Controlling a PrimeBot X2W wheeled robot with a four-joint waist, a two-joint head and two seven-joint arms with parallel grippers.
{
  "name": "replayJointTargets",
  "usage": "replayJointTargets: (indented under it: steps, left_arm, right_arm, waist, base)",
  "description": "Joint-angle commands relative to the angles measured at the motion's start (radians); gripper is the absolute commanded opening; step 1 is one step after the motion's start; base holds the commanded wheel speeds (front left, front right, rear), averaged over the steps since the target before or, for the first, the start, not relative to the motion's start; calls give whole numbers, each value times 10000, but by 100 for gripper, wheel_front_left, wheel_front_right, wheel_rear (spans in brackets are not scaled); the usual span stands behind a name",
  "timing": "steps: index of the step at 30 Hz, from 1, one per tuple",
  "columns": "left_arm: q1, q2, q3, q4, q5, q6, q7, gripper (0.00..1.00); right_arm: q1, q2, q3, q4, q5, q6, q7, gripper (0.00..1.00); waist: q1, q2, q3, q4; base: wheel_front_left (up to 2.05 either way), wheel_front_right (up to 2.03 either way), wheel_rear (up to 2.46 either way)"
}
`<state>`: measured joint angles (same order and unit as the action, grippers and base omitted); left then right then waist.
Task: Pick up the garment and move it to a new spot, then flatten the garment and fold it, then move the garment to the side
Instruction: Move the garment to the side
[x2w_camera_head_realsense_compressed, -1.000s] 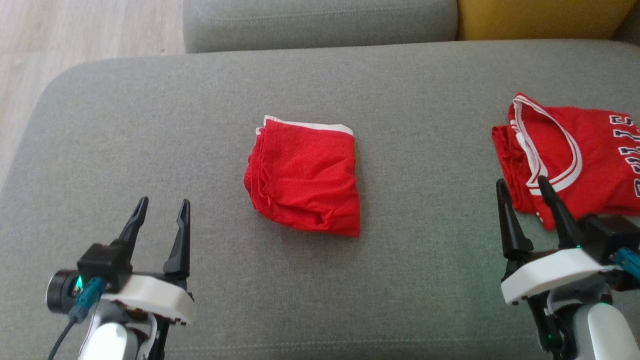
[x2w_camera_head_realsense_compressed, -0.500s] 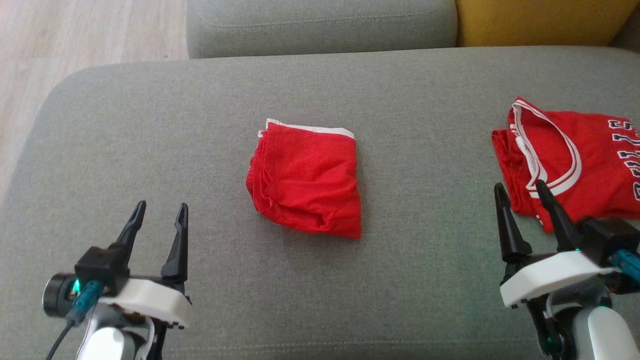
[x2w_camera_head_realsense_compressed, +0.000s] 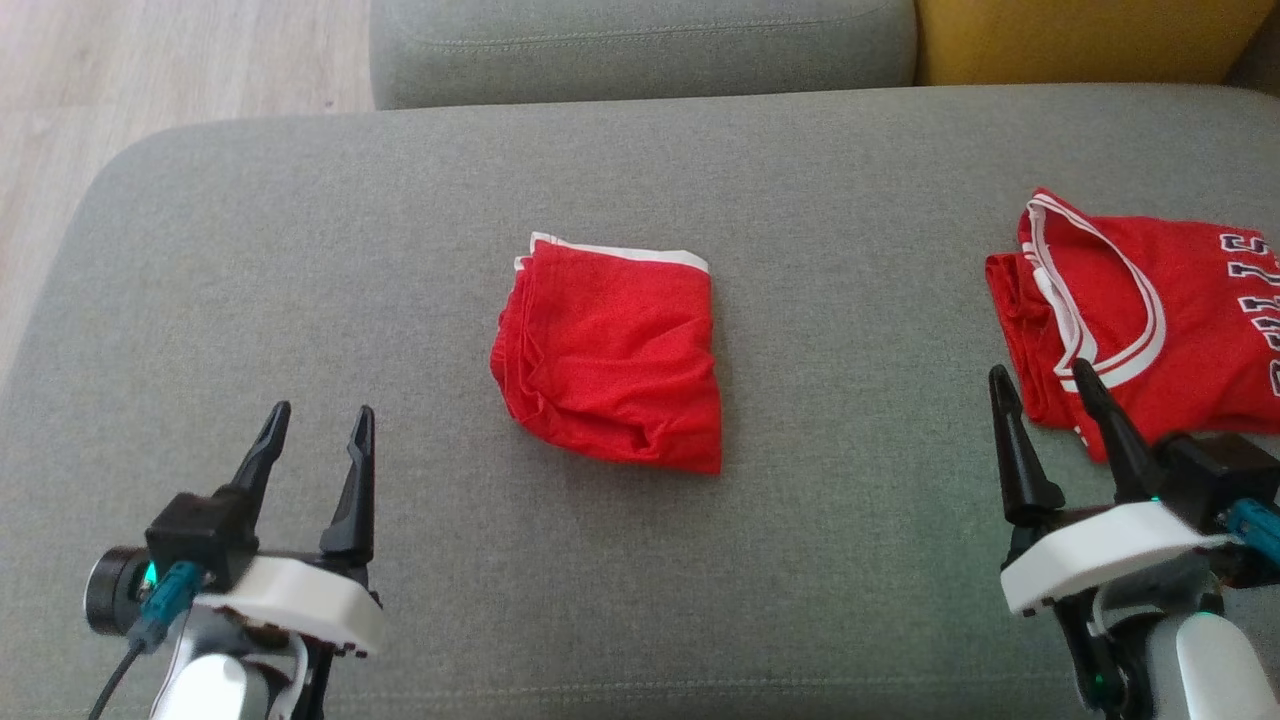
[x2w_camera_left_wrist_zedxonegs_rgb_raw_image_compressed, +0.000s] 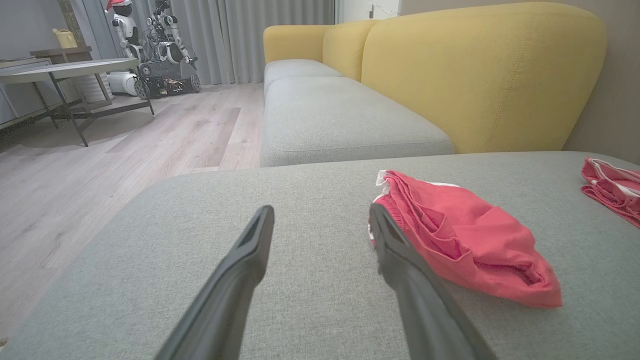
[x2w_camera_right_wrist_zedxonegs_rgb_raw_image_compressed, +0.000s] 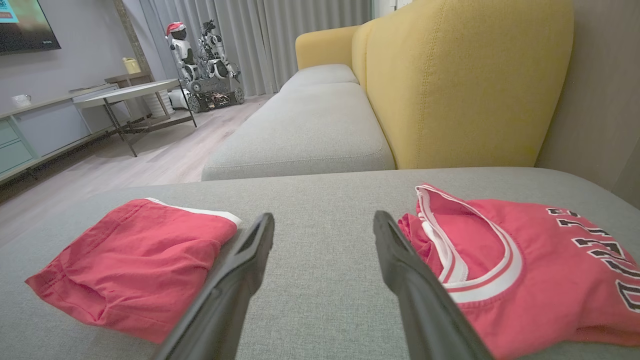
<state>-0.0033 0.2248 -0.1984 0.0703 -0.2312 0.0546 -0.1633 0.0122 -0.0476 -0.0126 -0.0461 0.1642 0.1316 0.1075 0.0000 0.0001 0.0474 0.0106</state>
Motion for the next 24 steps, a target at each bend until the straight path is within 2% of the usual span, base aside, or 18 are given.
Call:
replayJointTargets:
  steps: [1,8,13,16,24]
  left_arm:
    - [-498,268,338,-335,-30,93,-61,100]
    - [-766,281,237,-411,-53,70,-101,100]
    - [-1273,176,92,-470,-57,-17,-253,100]
    - [-1687,82,-66,-433,-43,-126,-338,100]
    - [-2648,-272,-540,27,10,-463,-710,100]
  right_arm:
    - [-365,-28,193,-335,-63,-9,14,100]
    - [-727,-27,83,-52,131,-9,-35,100]
    - [-1625,-27,448,806,473,-9,-270,100]
    - [-2368,-27,832,1635,524,-9,-351,100]
    - [-4318,-26,2484,4900,1283,-9,-748,100]
  waist:
    - [0,-1,17,2]
    - [0,-1,340,163]
    - [0,-1,835,578]
    - [0,-1,1228,944]
    - [0,-1,2146,2012]
  base:
    - [0,0,0]
    - [0,0,0]
    - [0,0,0]
    - [0,0,0]
    - [0,0,0]
